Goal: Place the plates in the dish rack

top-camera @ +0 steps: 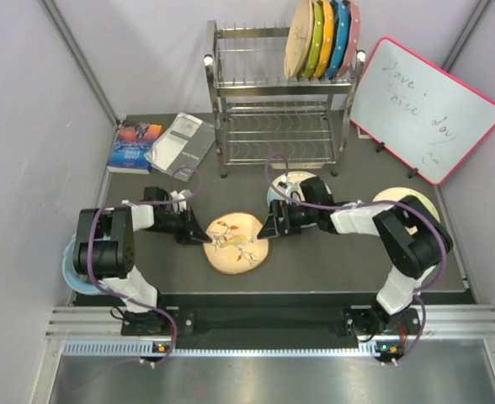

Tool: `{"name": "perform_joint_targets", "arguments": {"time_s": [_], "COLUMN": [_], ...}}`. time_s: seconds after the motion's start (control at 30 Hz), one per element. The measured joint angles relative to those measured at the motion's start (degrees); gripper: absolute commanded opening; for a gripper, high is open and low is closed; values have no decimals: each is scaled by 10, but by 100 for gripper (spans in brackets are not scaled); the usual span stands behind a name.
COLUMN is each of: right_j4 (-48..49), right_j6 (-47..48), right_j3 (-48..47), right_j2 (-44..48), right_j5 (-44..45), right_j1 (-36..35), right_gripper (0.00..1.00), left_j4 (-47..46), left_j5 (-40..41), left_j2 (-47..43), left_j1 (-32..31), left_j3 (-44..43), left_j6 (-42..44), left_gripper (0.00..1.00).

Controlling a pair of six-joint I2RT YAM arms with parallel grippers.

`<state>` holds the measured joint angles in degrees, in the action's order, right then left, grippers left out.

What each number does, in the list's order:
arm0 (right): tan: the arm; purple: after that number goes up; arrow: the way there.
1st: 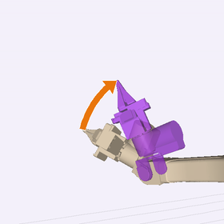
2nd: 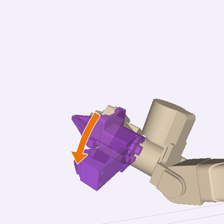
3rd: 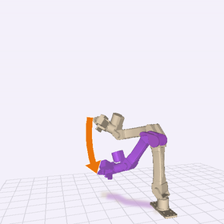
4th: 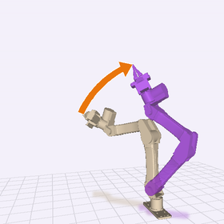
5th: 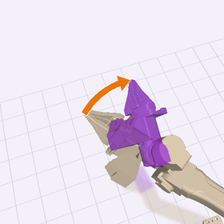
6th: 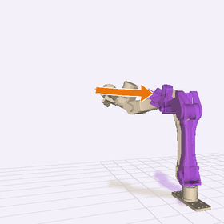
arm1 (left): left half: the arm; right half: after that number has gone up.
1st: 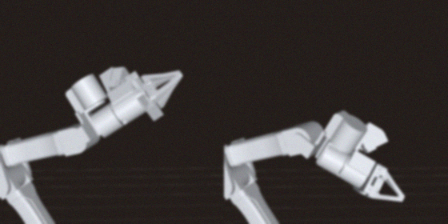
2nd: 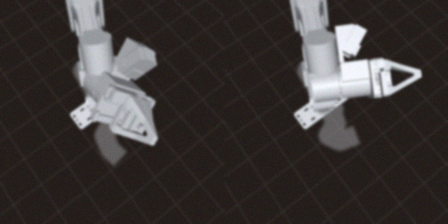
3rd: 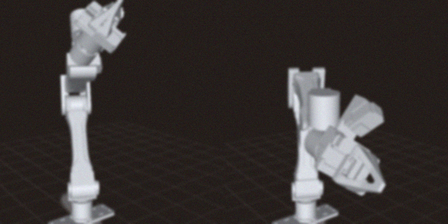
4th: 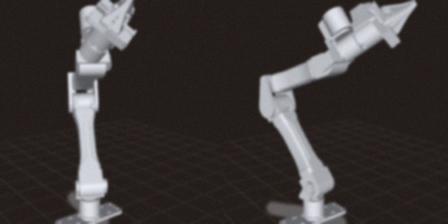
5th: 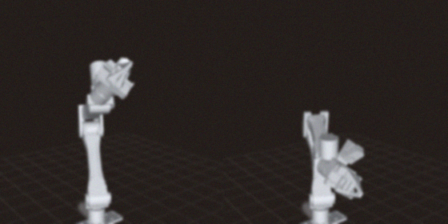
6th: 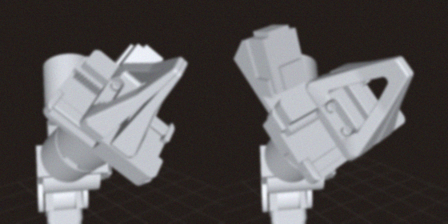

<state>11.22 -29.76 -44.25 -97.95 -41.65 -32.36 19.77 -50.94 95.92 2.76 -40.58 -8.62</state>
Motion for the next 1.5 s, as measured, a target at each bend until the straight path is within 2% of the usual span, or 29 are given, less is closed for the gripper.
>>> {"name": "perform_joint_targets", "arguments": {"time_s": [0.27, 0.4, 0.87, 0.97, 1.07, 1.3, 1.4, 1.5], "right_j4": [47, 52, 18, 16, 54, 127, 129, 126], "right_j6": [-55, -69, -33, -40, -70, -155, -163, -161], "right_j3": [-63, -77, -104, -111, -109, -74, -72, -69], "right_j2": [-92, -108, -134, -140, -155, -167, -169, -165], "right_j5": [-28, -45, -89, -99, -113, -137, -129, -121], "right_j1": [-36, -38, -37, -37, -46, -63, -64, -64], "right_gripper": [88, 83, 76, 75, 73, 61, 59, 53], "left_j4": [-39, -40, -46, -77, -136, -183, -183, -174], "left_j5": [-4, 2, -9, -25, -55, -68, -66, -62], "left_j2": [-28, -38, -14, -14, -14, -34, -50, -61], "left_j1": [-2, 3, 5, 5, -4, -17, -17, -17], "left_j3": [45, 53, 24, 24, 29, 50, 52, 52], "left_j6": [-25, -31, -12, -22, -53, -79, -77, -64], "left_gripper": [0, 0, 0, 0, 0, 0, 0, 0]}}
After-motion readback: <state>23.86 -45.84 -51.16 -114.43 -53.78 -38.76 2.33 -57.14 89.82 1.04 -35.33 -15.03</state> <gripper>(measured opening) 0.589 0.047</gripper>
